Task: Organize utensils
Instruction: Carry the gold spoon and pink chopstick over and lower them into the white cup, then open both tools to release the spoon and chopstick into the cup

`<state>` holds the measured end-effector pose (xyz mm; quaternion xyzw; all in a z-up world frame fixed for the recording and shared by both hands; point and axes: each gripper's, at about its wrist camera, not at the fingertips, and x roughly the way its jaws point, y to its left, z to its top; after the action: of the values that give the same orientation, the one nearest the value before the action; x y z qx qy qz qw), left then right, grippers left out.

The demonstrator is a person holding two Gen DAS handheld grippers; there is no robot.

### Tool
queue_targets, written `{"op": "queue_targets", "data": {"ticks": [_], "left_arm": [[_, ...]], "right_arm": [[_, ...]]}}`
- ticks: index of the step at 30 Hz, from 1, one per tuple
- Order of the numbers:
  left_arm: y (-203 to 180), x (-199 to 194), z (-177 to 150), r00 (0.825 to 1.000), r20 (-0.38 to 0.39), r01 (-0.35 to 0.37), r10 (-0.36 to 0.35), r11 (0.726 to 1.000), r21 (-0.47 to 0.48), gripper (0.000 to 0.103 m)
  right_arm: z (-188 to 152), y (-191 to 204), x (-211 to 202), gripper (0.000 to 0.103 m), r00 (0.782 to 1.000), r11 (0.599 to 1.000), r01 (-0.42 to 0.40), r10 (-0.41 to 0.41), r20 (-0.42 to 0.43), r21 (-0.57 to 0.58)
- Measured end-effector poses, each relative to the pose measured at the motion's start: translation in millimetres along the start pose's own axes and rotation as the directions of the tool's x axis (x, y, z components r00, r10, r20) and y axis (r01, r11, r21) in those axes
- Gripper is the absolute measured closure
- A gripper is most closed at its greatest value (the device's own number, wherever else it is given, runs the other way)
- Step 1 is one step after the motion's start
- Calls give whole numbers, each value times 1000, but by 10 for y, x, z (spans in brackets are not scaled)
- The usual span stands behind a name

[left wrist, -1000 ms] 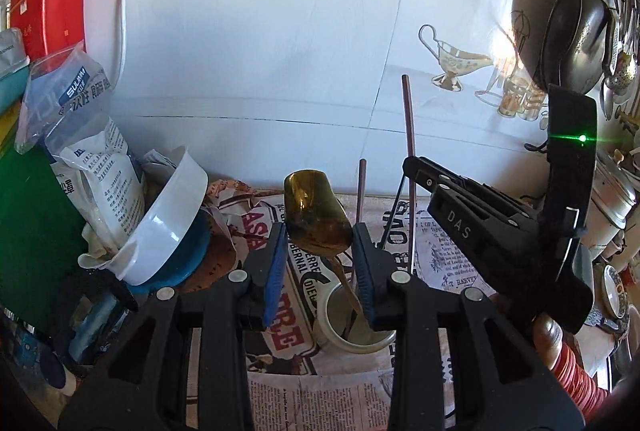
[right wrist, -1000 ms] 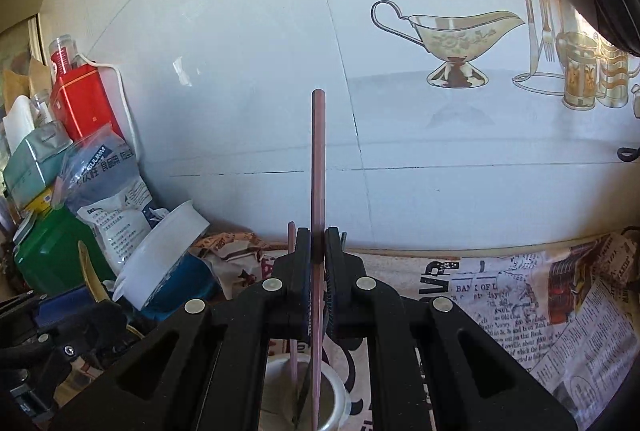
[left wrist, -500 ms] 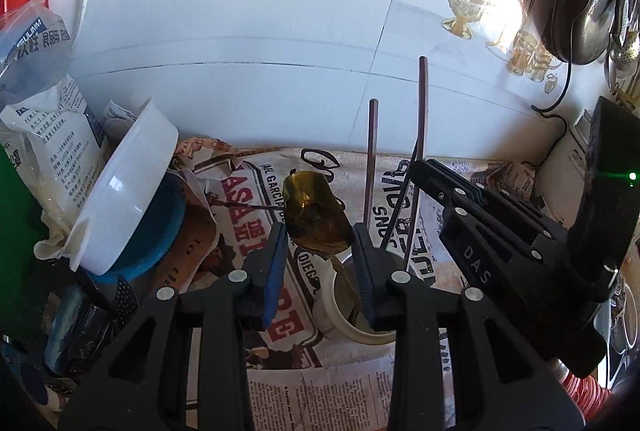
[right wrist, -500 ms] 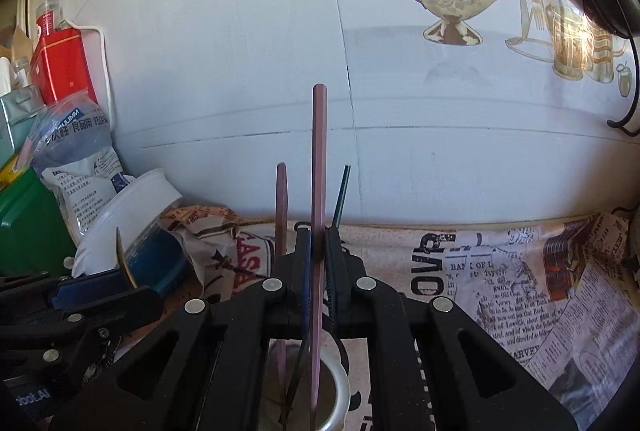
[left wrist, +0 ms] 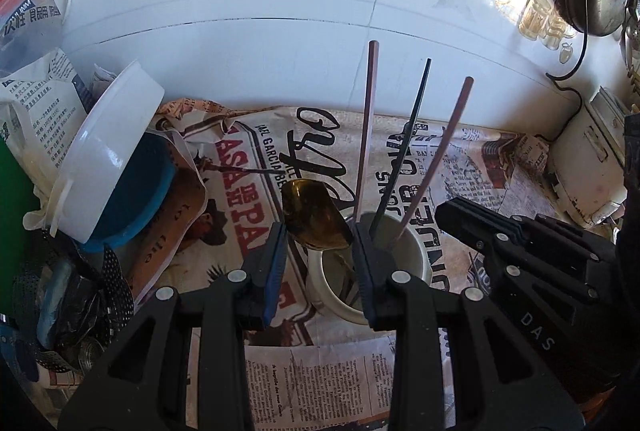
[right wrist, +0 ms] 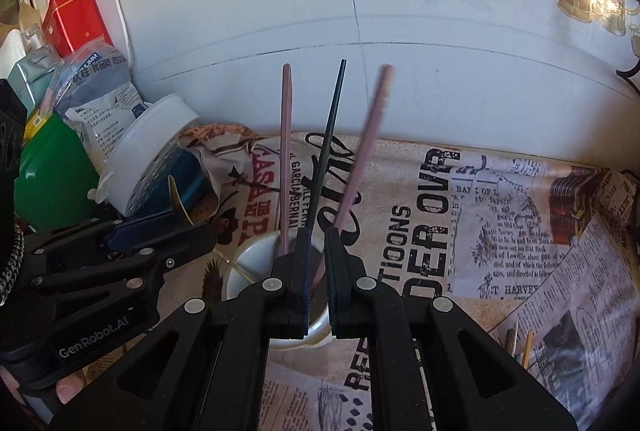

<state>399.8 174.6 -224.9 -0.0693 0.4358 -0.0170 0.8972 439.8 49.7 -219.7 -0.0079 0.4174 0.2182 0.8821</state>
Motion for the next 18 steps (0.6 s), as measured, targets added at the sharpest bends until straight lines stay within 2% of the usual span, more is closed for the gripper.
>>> {"op": "queue_targets", "data": {"ticks": [9, 18], "left_arm": [[-126, -284, -12, 998, 41, -43, 43, 999, -20, 71], [-445, -685, -20, 992, 108, -70, 72, 997, -26, 69]], "right_arm": [[-8, -56, -343, 97, 999, 999, -25, 23, -26, -47], [3, -238, -831, 90, 999, 997, -27, 29, 26, -77]]}}
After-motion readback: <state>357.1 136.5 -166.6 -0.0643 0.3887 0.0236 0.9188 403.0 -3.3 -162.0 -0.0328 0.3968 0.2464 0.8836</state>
